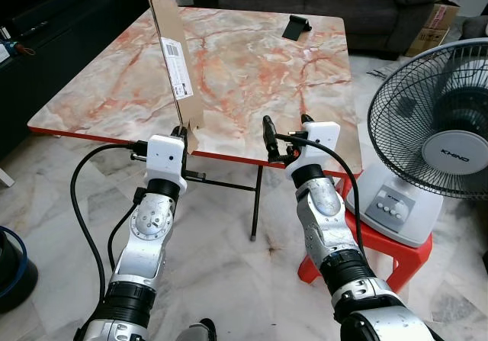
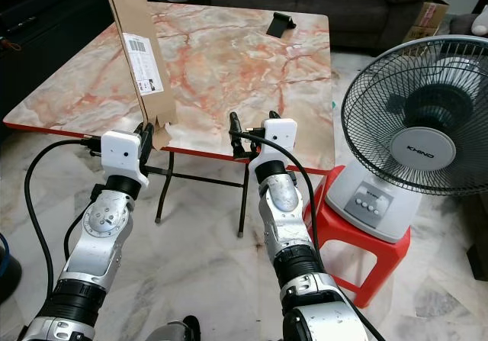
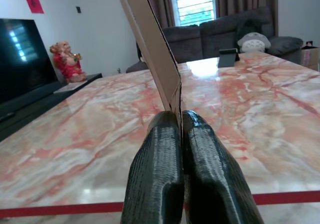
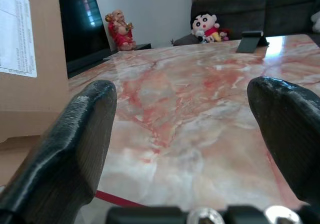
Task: Picking trash to rubbish bin
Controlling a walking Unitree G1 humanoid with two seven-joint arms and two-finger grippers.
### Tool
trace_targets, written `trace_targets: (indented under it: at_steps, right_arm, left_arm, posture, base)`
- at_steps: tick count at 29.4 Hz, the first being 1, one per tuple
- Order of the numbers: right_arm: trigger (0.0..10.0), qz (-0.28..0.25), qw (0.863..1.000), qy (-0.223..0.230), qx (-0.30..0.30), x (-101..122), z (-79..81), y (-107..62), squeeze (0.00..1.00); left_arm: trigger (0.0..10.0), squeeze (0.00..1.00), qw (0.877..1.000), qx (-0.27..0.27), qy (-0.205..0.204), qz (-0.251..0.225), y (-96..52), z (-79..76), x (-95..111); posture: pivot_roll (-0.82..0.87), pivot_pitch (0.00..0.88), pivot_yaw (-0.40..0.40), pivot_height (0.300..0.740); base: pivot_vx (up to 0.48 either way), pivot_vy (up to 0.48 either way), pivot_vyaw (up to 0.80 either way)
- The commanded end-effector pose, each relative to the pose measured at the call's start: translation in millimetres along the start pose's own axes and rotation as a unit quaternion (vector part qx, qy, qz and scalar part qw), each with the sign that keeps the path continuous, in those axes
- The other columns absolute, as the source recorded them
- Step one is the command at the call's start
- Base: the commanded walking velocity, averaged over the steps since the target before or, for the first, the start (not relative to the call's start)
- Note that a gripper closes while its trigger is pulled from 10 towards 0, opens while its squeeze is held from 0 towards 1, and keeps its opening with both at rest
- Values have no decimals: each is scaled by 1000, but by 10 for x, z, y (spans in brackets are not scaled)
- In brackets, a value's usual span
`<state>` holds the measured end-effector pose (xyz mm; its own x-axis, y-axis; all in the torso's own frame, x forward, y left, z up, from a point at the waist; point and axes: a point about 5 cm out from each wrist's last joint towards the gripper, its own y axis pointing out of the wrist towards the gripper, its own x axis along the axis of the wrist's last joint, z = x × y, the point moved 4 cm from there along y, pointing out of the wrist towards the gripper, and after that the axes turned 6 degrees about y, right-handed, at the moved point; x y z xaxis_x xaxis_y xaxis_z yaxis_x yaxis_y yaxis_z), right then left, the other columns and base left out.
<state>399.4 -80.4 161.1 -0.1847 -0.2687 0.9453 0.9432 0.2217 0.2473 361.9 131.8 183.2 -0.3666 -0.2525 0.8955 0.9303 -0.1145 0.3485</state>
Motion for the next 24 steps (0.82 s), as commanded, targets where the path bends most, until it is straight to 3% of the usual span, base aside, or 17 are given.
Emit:
trace_targets:
  at_steps: [1, 24]
  right_arm:
    - [10000, 5, 1000, 2, 5, -24, 29, -11, 0]
    - [10000, 11, 1000, 0, 15, -41, 43, -20, 0]
  left_arm:
    - [10000, 0, 1000, 8, 6, 3, -25, 37, -12]
    - [10000, 0, 999, 26, -3, 22, -68, 86, -82]
  posture:
    - [106, 117, 2, 740]
    - [102, 157, -19, 740]
  base:
    - [0, 0, 800]
    - [0, 0, 800]
